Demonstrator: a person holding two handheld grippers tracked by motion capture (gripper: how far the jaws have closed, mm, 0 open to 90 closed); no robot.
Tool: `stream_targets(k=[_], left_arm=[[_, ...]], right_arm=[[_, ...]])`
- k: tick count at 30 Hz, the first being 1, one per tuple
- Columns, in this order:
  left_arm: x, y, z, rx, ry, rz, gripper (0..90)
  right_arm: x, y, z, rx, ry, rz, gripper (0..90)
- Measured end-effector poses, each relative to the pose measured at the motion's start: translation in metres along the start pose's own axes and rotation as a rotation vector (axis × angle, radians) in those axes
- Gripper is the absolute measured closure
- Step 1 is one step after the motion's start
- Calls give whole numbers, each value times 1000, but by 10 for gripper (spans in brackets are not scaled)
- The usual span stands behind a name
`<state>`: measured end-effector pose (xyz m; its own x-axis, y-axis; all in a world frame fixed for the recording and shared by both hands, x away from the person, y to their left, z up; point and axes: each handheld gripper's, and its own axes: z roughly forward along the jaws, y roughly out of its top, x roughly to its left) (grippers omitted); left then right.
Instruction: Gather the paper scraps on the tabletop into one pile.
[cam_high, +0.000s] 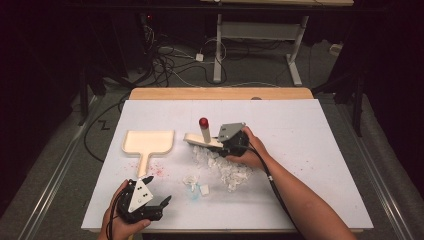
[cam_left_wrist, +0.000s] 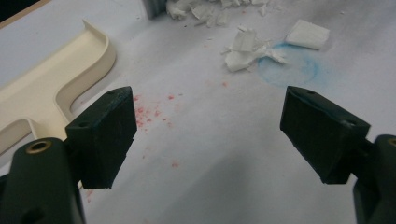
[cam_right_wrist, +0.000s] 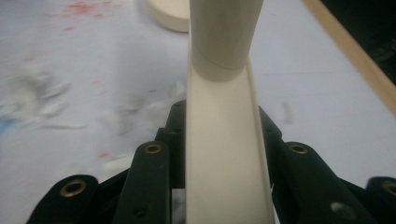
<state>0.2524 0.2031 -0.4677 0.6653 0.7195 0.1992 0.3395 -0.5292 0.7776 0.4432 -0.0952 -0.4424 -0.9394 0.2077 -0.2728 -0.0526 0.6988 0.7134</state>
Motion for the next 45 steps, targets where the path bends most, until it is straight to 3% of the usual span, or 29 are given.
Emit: stream_targets(k=[2,8,11,14,18,23,24,30,33,36,39,42,45], left_arm=[[-1,0,1,6,-3,4,176],[-4,2,3,21,-19,8,176],[-5,3,5,28,-22,34,176],[-6,4,7,36,-27,25,176],[-6,4,8,35,-29,26,176],[-4,5,8,31,-32,22,176],[-4,5,8,31,-32,22,176],[-4,4,8,30,-41,23,176],[-3,4,9,27,-44,17,177],[-3,4,9,26,-47,14,177],[-2,4,8,28,-52,15,177],[-2,3,8,25,-55,12,179],[-2,3,8,23,-56,12,179]], right_arm=[[10,-2,-5,6,43,-51,676],[30,-3,-26,-32,136,-112,680],[41,-4,-34,-26,130,-151,680],[44,-3,-42,-37,100,-155,680],[32,0,-53,-92,41,-112,680],[2,0,-52,-94,-104,0,680],[-6,0,-50,-90,-115,20,680],[-42,-7,-25,2,-264,108,680],[-54,-9,-11,61,-321,113,680],[-64,-12,1,79,-335,135,680],[-66,-13,12,92,-343,115,681],[-61,-11,19,47,-297,115,681],[-52,-6,25,63,-236,79,680]])
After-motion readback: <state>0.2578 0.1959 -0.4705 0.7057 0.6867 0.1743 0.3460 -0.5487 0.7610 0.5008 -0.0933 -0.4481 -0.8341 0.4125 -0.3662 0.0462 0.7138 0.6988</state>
